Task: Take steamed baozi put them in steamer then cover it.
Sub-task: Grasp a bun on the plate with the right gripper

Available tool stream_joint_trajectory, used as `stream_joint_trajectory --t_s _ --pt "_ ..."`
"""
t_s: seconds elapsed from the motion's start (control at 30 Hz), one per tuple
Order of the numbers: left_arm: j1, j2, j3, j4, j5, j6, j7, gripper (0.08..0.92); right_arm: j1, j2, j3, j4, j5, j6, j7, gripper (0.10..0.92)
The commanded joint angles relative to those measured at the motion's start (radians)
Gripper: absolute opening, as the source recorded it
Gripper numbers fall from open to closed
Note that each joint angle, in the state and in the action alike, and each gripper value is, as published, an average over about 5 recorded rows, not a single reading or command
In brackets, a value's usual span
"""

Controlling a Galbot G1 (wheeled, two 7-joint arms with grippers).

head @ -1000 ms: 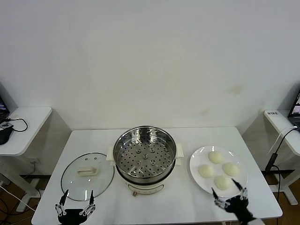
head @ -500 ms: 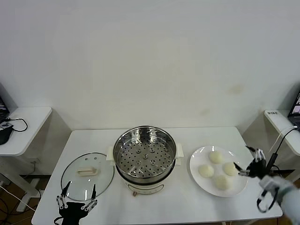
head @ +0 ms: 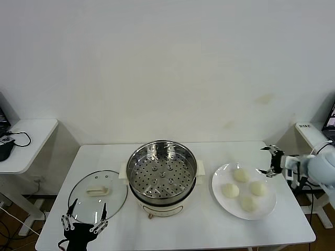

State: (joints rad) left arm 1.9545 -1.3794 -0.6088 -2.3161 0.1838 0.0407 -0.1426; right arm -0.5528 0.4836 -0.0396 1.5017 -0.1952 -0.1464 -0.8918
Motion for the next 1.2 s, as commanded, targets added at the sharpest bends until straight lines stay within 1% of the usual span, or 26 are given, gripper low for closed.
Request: stream_joint_trajectory --t_s 0.03,0.2,0.37,0.67,0.9,1.2 --pt "-0.005 -0.002 -0.003 -0.007 0.017 0.003 0.008 0.823 0.443 0.021 -0.501 -0.208 0.013 0.004 -0.169 0.823" --pt "-0.008 -0.001 -0.015 -0.005 0.017 0.003 0.013 0.823 0.46 0.114 -0.565 -0.283 -0.009 0.005 -0.175 0.823" --pt "-0.007 -0.001 -0.022 -0.004 0.016 0.003 0.015 0.823 0.448 0.176 -0.596 -0.325 -0.03 0.007 -0.167 0.823" --pt "-0.008 -0.01 -0.021 0.0 0.028 0.002 0.017 0.823 0.433 0.272 -0.577 -0.428 -0.076 0.022 -0.123 0.823" --pt "-0.005 -0.013 -0.027 0.005 0.035 -0.003 0.017 0.823 0.428 0.312 -0.568 -0.478 -0.094 0.022 -0.117 0.823" --pt "-0.003 -0.012 -0.03 0.006 0.039 -0.009 0.017 0.823 0.42 0.333 -0.567 -0.498 -0.108 0.02 -0.112 0.812"
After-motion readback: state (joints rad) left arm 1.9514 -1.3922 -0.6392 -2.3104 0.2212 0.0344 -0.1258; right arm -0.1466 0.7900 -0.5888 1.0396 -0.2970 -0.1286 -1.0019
